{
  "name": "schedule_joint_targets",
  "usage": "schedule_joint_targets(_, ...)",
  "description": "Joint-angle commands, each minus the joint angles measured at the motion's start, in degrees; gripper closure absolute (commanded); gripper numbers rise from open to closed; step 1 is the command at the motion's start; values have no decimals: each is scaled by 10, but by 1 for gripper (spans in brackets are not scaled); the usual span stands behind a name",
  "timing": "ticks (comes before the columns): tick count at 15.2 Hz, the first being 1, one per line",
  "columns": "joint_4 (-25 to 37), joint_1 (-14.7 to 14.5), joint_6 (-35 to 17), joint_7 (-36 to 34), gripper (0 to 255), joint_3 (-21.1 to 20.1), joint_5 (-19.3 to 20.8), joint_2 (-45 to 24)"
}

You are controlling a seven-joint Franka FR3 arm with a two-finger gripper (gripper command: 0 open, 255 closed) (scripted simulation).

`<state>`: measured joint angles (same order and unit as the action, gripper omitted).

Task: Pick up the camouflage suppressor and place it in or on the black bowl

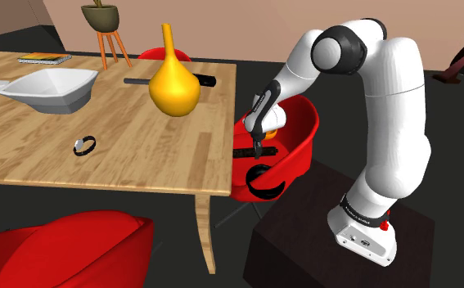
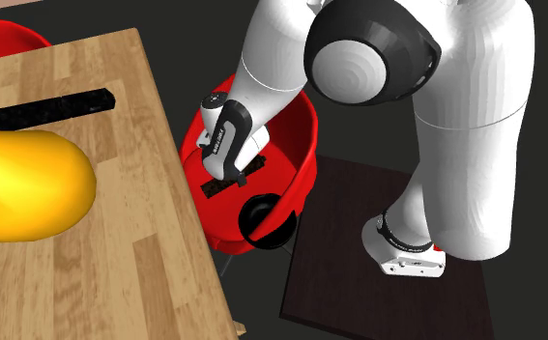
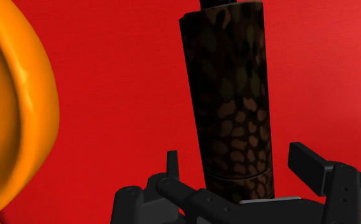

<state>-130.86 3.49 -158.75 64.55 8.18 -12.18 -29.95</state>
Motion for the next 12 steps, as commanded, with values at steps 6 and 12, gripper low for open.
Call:
schedule_joint_targets(6,0,0,0,0,255,0,0,0)
schedule_joint_targets(12,0,0,0,0,255,0,0,0)
